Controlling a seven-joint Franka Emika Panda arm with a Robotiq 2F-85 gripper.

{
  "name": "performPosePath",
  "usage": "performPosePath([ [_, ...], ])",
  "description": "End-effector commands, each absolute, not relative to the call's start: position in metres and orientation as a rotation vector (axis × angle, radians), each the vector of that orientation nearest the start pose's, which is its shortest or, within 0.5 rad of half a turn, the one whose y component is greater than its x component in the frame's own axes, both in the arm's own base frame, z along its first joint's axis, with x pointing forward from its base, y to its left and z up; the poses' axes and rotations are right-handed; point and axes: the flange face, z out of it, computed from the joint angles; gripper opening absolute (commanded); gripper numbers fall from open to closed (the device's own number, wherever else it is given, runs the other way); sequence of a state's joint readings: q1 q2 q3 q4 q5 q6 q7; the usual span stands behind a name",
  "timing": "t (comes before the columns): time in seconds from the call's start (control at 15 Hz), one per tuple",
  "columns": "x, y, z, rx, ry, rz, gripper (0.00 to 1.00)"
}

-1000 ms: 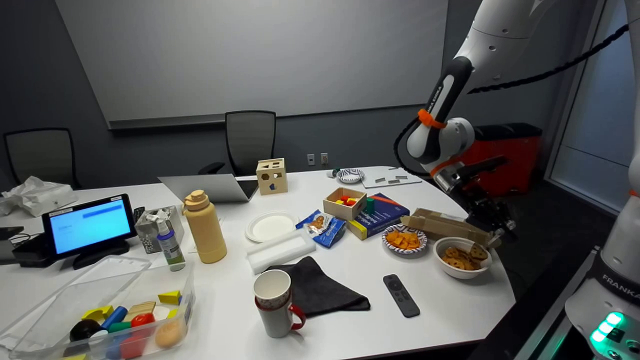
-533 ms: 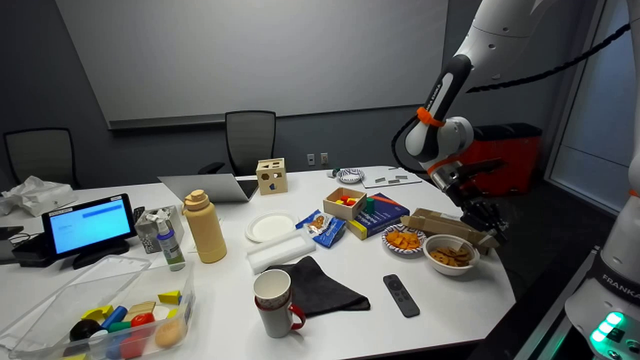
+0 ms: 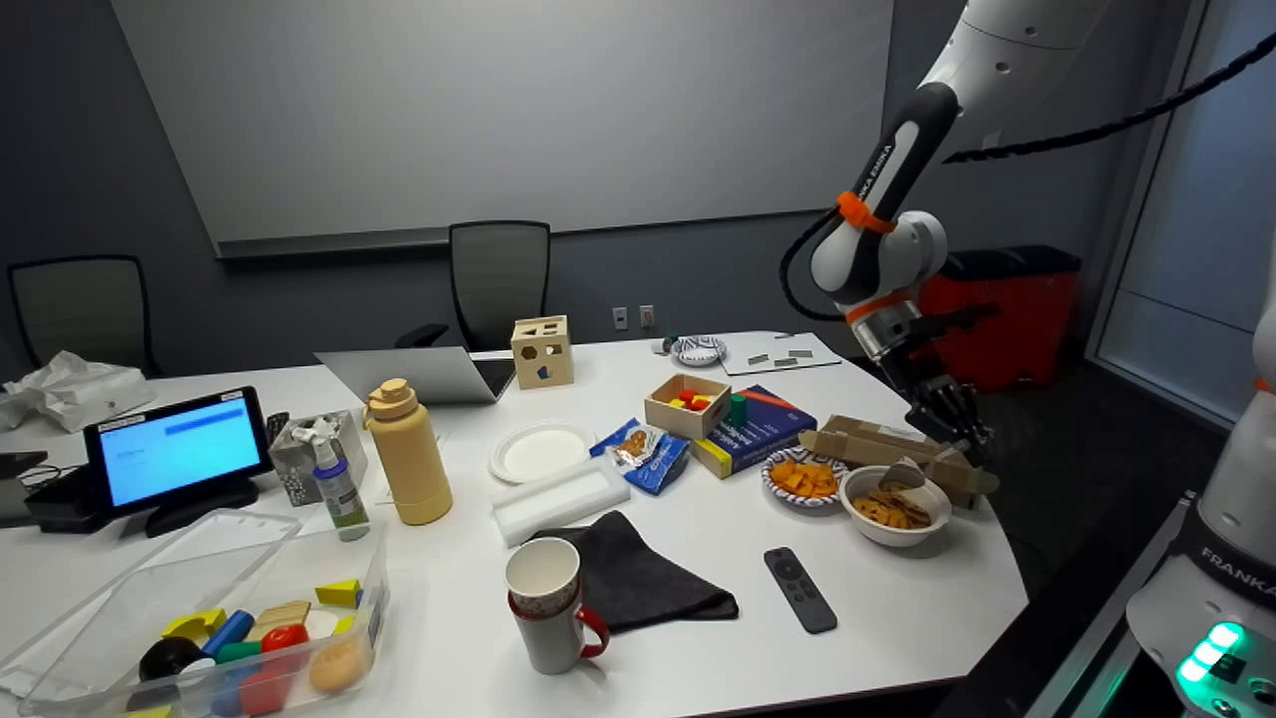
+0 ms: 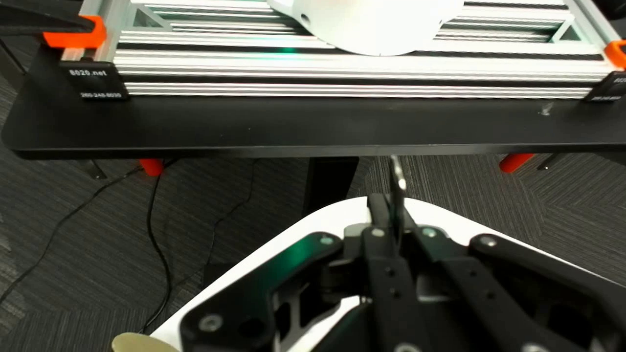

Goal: Use the cake spatula to stir the contents in the white bowl.

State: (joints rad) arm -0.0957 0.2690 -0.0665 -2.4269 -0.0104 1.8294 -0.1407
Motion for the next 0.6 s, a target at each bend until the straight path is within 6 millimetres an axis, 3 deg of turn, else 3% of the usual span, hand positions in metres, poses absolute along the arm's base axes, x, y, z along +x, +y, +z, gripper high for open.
performPosePath([
  [0.0,0.366,-0.066,0.172,-2.819,-0.016,1.184,0.01],
  [0.33,0.356,-0.064,0.154,-2.716,-0.082,1.122,0.01],
  [0.53,0.349,-0.064,0.148,-2.662,-0.098,1.206,0.01],
])
